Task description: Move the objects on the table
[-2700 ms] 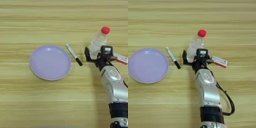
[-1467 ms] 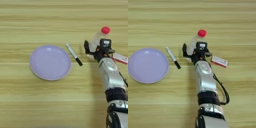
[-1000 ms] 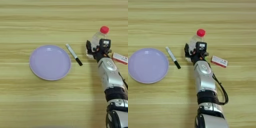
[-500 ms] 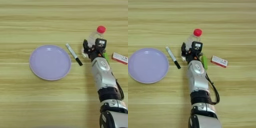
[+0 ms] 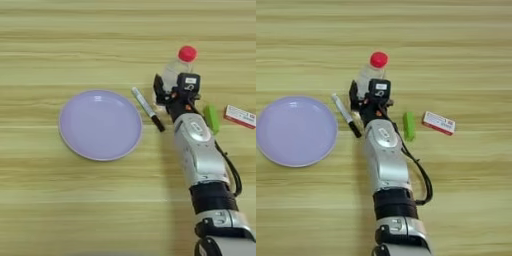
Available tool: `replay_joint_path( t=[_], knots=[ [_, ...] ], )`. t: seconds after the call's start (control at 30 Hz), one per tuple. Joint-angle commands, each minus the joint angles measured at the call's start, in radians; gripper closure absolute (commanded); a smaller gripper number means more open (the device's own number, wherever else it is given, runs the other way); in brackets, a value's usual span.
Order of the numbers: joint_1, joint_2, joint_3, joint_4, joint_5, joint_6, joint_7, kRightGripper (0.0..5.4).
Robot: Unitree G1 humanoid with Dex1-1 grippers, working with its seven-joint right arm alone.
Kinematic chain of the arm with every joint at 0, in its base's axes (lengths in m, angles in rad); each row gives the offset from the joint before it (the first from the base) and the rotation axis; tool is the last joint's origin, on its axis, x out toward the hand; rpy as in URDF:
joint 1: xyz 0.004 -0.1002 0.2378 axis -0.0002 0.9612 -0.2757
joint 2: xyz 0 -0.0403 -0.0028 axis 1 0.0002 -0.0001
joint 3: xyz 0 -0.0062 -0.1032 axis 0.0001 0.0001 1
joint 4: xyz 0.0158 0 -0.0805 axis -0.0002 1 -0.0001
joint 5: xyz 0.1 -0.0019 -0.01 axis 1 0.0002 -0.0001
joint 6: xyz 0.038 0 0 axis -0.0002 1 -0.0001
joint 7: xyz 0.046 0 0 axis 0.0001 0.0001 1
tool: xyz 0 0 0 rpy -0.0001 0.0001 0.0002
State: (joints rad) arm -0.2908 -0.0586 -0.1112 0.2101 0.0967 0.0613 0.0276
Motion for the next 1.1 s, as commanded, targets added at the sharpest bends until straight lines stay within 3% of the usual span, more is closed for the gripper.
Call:
replay_joint_path(
  t=[0.03,0.4,0.6,1.1],
  knots=[
    [-0.08,0.01,0.049,-0.213,-0.018,0.032,-0.006,2.26],
    [-0.069,0.132,0.192,-0.321,-0.044,0.149,-0.02,2.26],
    [-0.06,0.201,0.254,-0.278,-0.022,0.142,-0.007,2.26],
    [0.013,0.22,0.332,-0.207,0.029,0.127,0.012,2.26]
  ],
)
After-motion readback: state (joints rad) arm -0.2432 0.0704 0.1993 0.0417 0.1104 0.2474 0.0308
